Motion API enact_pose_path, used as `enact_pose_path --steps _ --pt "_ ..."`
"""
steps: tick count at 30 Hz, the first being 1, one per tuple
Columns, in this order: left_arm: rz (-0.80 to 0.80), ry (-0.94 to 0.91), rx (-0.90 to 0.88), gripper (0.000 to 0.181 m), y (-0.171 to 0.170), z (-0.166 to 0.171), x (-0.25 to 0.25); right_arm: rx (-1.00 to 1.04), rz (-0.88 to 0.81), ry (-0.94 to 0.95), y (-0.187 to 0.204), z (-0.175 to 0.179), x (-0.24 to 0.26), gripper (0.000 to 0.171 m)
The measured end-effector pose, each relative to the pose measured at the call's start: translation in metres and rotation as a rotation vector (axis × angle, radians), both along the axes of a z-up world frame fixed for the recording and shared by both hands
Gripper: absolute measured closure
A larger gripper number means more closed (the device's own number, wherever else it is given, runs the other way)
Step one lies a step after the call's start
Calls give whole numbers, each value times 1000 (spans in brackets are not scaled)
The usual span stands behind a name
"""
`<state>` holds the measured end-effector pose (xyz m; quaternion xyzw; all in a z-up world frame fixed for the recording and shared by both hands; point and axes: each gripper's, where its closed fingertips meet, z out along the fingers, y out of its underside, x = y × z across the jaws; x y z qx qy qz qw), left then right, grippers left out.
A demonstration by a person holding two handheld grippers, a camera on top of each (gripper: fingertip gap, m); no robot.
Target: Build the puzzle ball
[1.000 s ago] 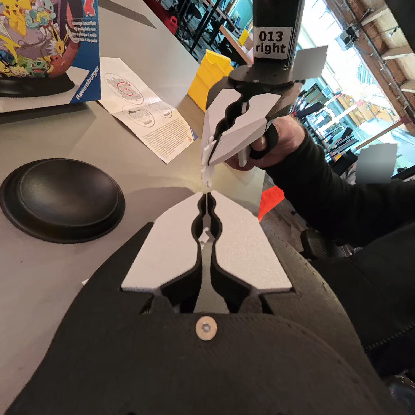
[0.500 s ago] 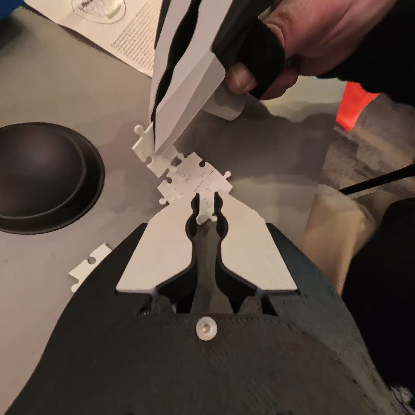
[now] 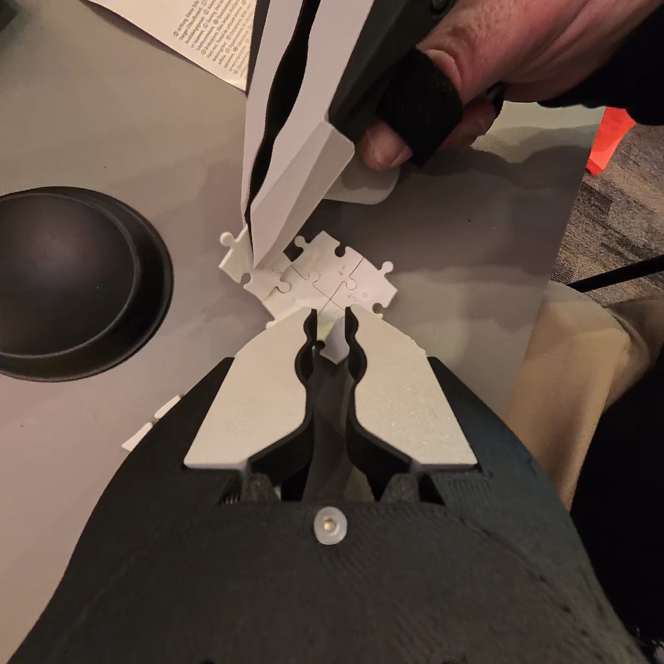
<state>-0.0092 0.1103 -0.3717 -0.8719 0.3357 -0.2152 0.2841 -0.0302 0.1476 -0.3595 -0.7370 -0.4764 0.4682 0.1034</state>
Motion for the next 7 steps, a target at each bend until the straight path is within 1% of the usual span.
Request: enact_pose_path --steps 1,7 --pt "-2 -1 1 167 0 0 0 2 -1 -3 0 0 0 171" --pt "-4 9 3 166 4 0 0 27 5 -22 1 -2 0 171"
